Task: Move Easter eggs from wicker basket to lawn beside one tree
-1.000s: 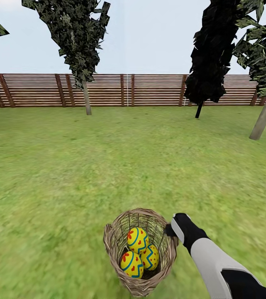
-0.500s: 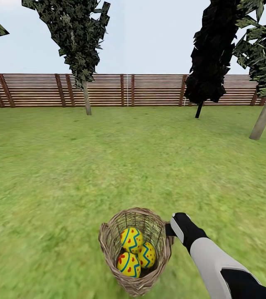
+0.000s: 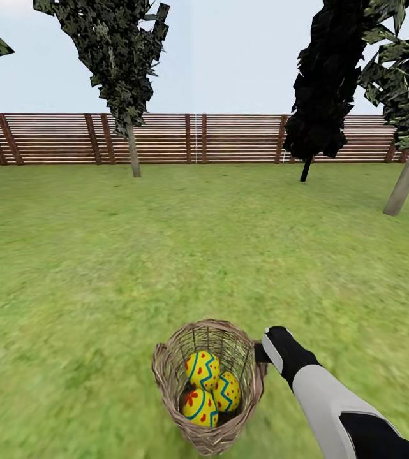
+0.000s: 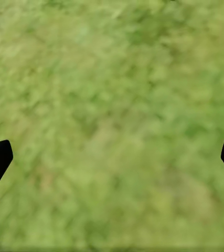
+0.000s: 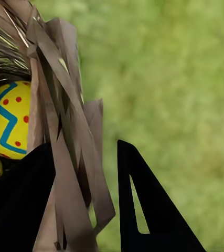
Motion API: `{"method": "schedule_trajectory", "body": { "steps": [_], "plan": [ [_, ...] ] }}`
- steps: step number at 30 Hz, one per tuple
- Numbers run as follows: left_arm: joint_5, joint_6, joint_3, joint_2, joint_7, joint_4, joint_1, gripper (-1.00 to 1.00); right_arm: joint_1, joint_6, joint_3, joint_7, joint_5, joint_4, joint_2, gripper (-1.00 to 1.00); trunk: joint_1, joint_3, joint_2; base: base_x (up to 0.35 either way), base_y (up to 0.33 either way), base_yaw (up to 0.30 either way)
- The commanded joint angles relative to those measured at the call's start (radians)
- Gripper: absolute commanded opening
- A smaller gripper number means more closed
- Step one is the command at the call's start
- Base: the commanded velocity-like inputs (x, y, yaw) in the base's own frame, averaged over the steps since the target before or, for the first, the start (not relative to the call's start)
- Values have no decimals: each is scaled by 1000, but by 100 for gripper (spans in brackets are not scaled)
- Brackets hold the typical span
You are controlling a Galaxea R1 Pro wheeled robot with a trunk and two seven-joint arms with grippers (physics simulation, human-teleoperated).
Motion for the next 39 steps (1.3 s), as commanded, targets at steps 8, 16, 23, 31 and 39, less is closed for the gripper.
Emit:
{"method": "schedule_trajectory", "body": {
  "steps": [8, 16, 23, 31, 39],
  "plan": [
    [10, 6, -1, 0, 3, -1, 1, 100, 0, 2, -8, 2, -7, -2, 1, -100, -31, 24, 56, 0, 0, 0],
    [10, 6, 0, 1, 3, 40, -2, 100, 1, 1, -6, 8, -5, -8, 1, -100, -62, 49, 112, 0, 0, 0],
    [10, 7, 2, 0, 3, 48, -4, 100, 4, -5, -7, 9, -5, -13, 1, -100, -88, 71, 161, 0, 0, 0],
    [12, 11, 6, 0, 4, 46, -4, 100, 8, -7, -7, 46, -12, -8, 4, -100, -119, 96, 217, 0, 0, 0],
    [12, 47, 7, -1, 6, 49, -4, 100, 15, -7, -7, 61, -10, -16, 1, -100, -150, 122, 273, 0, 0, 0]
  ]
}}
